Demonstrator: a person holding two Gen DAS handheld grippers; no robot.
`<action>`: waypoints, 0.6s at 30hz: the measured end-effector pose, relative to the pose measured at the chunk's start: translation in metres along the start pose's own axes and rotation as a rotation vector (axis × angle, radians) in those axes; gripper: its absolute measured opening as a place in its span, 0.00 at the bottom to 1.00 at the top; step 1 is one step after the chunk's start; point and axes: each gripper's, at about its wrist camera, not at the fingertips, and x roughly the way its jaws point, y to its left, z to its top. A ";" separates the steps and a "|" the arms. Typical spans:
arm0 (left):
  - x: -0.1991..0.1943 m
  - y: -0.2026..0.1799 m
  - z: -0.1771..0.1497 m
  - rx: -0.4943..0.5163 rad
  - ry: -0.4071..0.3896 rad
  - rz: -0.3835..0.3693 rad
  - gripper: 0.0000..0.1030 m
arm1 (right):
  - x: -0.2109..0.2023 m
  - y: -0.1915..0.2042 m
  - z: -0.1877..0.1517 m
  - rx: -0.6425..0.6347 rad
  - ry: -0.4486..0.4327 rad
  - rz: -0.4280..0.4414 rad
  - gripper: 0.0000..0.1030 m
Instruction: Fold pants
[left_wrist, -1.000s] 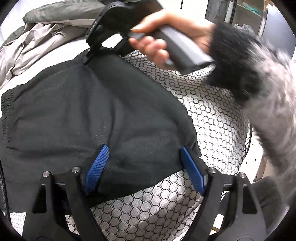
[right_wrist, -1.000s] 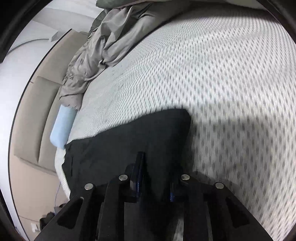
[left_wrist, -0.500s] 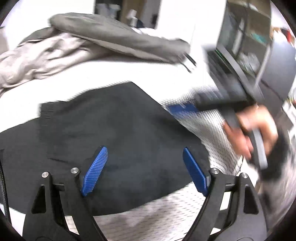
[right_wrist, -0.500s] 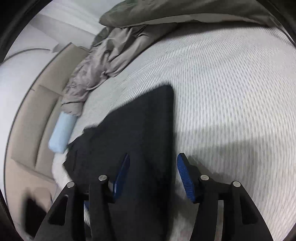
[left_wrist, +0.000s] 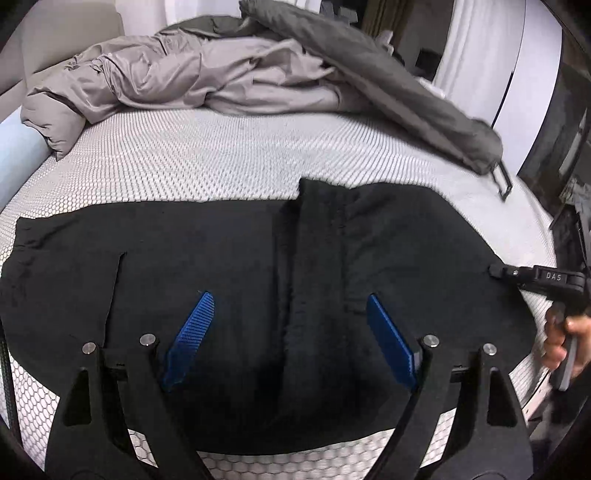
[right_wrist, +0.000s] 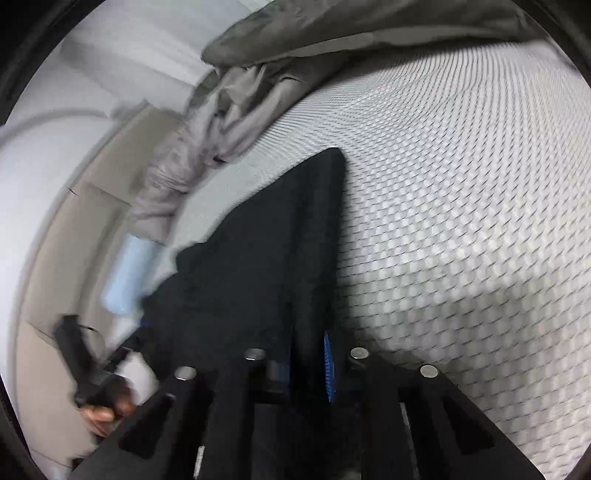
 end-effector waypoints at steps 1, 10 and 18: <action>-0.002 -0.003 -0.007 0.002 0.017 0.007 0.80 | 0.004 0.001 0.000 -0.008 0.018 -0.037 0.24; -0.022 -0.036 -0.020 0.078 -0.036 -0.057 0.55 | -0.029 0.067 -0.034 -0.183 -0.098 -0.050 0.26; 0.015 -0.094 -0.047 0.308 0.089 -0.102 0.53 | 0.047 0.116 -0.071 -0.361 0.059 -0.072 0.26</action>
